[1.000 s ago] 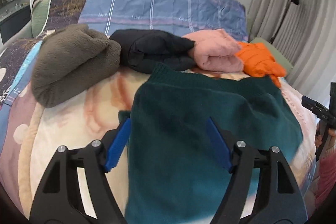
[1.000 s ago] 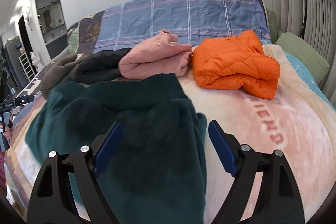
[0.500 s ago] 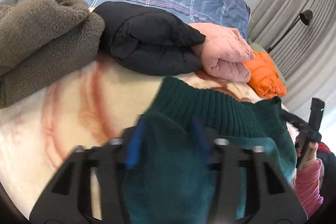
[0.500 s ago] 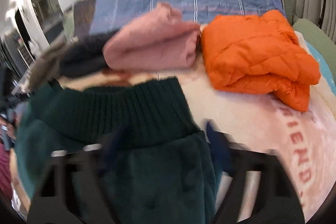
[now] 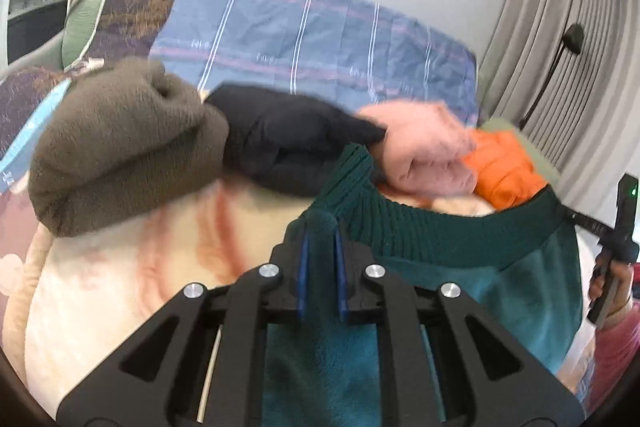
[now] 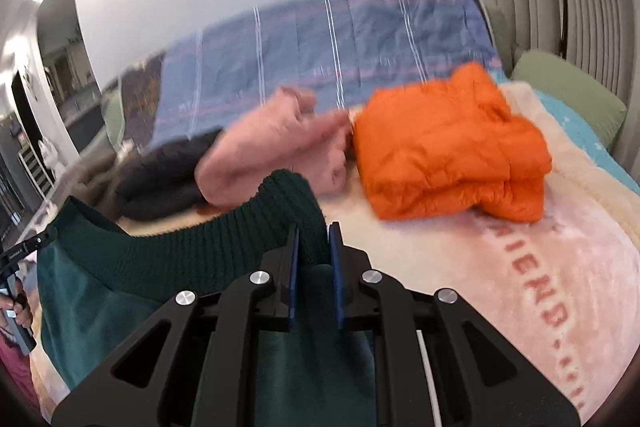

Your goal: Fold large clothes

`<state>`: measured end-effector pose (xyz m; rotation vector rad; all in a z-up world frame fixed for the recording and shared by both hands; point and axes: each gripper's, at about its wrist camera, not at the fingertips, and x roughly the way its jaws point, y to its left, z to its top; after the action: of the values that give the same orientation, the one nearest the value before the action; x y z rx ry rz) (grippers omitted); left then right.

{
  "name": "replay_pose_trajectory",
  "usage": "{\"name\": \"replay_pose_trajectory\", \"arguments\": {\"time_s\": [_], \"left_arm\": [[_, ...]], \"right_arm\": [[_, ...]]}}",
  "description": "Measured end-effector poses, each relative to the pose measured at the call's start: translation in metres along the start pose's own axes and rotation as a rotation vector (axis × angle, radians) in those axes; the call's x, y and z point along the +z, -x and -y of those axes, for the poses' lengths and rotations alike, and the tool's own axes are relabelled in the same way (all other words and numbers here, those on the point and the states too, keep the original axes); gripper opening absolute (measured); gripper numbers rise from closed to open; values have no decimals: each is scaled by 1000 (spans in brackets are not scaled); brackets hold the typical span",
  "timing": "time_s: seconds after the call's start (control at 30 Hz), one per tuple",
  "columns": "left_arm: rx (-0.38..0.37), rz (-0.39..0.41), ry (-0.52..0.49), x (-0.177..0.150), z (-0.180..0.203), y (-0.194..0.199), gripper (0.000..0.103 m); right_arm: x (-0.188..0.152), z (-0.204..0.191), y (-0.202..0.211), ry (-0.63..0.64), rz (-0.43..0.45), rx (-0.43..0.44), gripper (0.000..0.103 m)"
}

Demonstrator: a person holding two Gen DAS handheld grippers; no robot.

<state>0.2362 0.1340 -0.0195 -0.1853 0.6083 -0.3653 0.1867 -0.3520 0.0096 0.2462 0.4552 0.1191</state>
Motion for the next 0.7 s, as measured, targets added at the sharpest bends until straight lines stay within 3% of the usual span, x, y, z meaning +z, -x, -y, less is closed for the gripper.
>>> {"name": "replay_pose_trajectory", "arguments": {"time_s": [0.07,0.1,0.17,0.2,0.23,0.3,0.37,0.5,0.53,0.6,0.67,0.7], "left_arm": [[24,55,-29,8,9,17,11],[42,78,-41,12,13,24,11],[91,75,-62,18,17,21,11],[125,57,-65,19,17,12,11],[173,-1,-64,16,13,-9,11],[244,-126,-74,2,6,-51,12],[274,-275,-121,-29,3,-98,15],[368,-244,-275,-33,28,-99,14],[379,-246,-296,-32,31,-99,15],[378,-250,-296,-27,29,-96,20],[340,-222,-226,-21,24,-80,30],[311,-201,-178,-18,20,-71,45]], "right_arm": [[4,-1,12,-4,54,-5,11],[7,-2,16,-1,86,-28,5],[11,-2,15,10,124,-134,0],[13,3,0,11,116,-187,0],[12,7,-13,-12,80,-183,0],[-2,26,-47,-120,-55,-90,0],[-17,28,-56,-130,-86,-70,0],[-18,-4,-30,37,-29,-57,2],[-14,-10,-26,68,-26,-56,9],[-10,-21,-18,113,-26,-64,70],[-7,-18,-24,123,-57,-65,86],[-7,-9,-36,109,-121,-53,86]]}}
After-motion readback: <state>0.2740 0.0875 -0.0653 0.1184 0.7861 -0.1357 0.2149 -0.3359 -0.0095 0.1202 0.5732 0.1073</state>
